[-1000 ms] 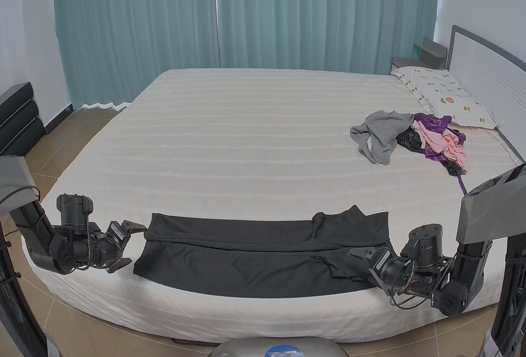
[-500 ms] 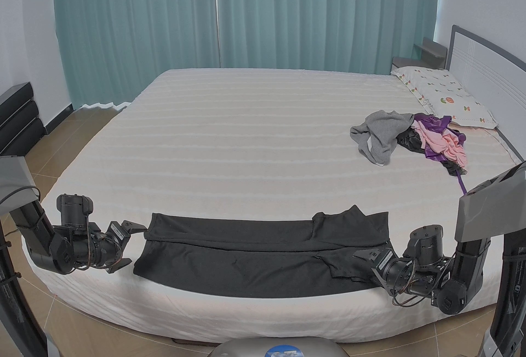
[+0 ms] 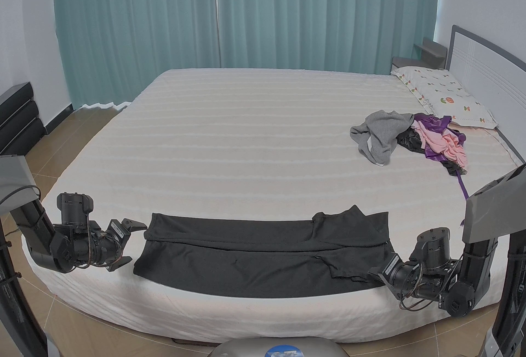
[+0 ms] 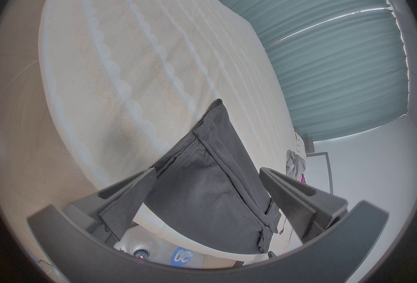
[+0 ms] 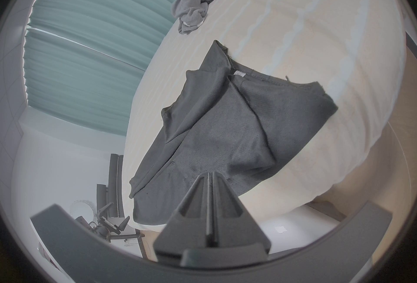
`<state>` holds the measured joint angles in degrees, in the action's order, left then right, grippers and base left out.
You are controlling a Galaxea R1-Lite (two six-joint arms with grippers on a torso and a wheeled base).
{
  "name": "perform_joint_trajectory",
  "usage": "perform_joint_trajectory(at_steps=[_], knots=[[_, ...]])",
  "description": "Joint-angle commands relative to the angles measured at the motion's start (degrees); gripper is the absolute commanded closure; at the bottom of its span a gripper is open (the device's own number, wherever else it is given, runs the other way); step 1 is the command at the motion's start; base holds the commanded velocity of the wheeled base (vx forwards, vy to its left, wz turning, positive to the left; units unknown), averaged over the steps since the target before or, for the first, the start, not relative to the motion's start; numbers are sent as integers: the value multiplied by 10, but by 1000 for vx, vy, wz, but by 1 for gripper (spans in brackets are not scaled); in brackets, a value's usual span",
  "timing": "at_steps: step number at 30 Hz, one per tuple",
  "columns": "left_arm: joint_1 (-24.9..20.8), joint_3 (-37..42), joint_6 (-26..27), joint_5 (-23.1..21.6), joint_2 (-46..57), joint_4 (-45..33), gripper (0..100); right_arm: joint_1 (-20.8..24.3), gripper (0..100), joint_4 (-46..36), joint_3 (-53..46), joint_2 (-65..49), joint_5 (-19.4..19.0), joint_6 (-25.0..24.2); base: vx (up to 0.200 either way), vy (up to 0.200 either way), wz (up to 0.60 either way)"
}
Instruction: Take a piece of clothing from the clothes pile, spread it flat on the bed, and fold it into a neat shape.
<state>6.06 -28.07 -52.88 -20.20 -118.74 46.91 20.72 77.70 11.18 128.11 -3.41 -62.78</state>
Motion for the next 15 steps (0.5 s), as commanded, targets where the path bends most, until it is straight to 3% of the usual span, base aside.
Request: perform_joint_trajectory(at_steps=[1, 7, 8, 15], knots=[[0, -3, 1, 0, -4, 0, 0, -17, 100, 6, -15, -12, 0, 13, 0, 0, 0], [-28, -2, 4, 11, -5, -1, 0, -47, 100, 5, -21, -26, -5, 38, 0, 0, 0], [-32, -3, 5, 18, -8, -1, 0, -51, 0, 6, -22, -27, -6, 43, 0, 0, 0], [-32, 4, 54, 44, -26, -1, 0, -82, 0, 10, -22, -48, -15, 49, 0, 0, 0]])
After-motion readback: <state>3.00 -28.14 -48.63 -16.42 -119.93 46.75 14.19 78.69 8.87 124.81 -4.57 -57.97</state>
